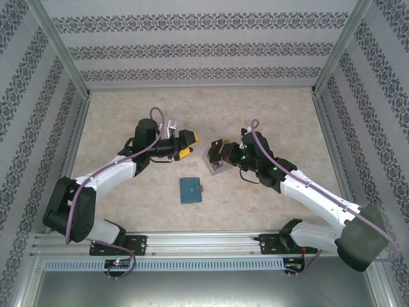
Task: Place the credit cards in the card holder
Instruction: Pick up the credit card from the storage box.
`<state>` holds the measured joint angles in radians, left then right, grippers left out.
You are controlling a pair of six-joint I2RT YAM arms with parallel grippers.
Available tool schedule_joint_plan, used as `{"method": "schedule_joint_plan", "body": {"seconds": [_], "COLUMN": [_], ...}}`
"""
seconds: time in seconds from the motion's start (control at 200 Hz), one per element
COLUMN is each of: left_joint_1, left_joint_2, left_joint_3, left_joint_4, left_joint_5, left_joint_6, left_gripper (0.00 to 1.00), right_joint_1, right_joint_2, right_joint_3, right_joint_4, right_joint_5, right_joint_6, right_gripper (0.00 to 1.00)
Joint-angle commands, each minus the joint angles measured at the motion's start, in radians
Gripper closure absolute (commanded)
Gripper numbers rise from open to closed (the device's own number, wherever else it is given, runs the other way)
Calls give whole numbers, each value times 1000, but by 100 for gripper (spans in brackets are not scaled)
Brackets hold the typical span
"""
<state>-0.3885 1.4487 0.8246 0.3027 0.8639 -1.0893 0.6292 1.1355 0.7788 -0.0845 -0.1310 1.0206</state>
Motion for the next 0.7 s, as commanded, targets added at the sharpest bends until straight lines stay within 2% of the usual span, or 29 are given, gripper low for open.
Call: {"method": "schedule_joint_plan", "body": {"seconds": [0.0, 0.055, 0.12, 0.195, 0.345, 0.535, 0.644, 0.694], "left_joint_1": [-36, -47, -54, -58, -58, -60, -59, -59], "left_joint_2": [41, 62, 86, 99, 80, 53, 33, 27], "left_joint_3": [52, 71, 98, 101, 104, 118, 134, 136], "left_joint_4": [119, 121, 100, 136, 116, 43, -30, -36], "left_joint_5": [43, 55, 74, 87, 80, 78, 72, 71], "left_joint_6": [-51, -53, -54, -79, -74, -27, 25, 30], "left_gripper": [20, 21, 28, 30, 41, 65, 87, 93], "right_joint_1": [-23, -32, -35, -39, -49, -79, -93, -101], "right_joint_2": [-32, -31, -27, -20, -9, -2, 15, 24], "right_joint_3": [-27, -39, -40, -34, -45, -79, -75, -80], "right_joint_4": [162, 200, 218, 213, 225, 261, 239, 254], "right_joint_5": [-115, -144, -155, -163, -177, -202, -228, -253], "right_joint_6": [97, 126, 143, 147, 157, 184, 158, 158], "right_gripper": [100, 100, 100, 100, 100, 100, 98, 97]}}
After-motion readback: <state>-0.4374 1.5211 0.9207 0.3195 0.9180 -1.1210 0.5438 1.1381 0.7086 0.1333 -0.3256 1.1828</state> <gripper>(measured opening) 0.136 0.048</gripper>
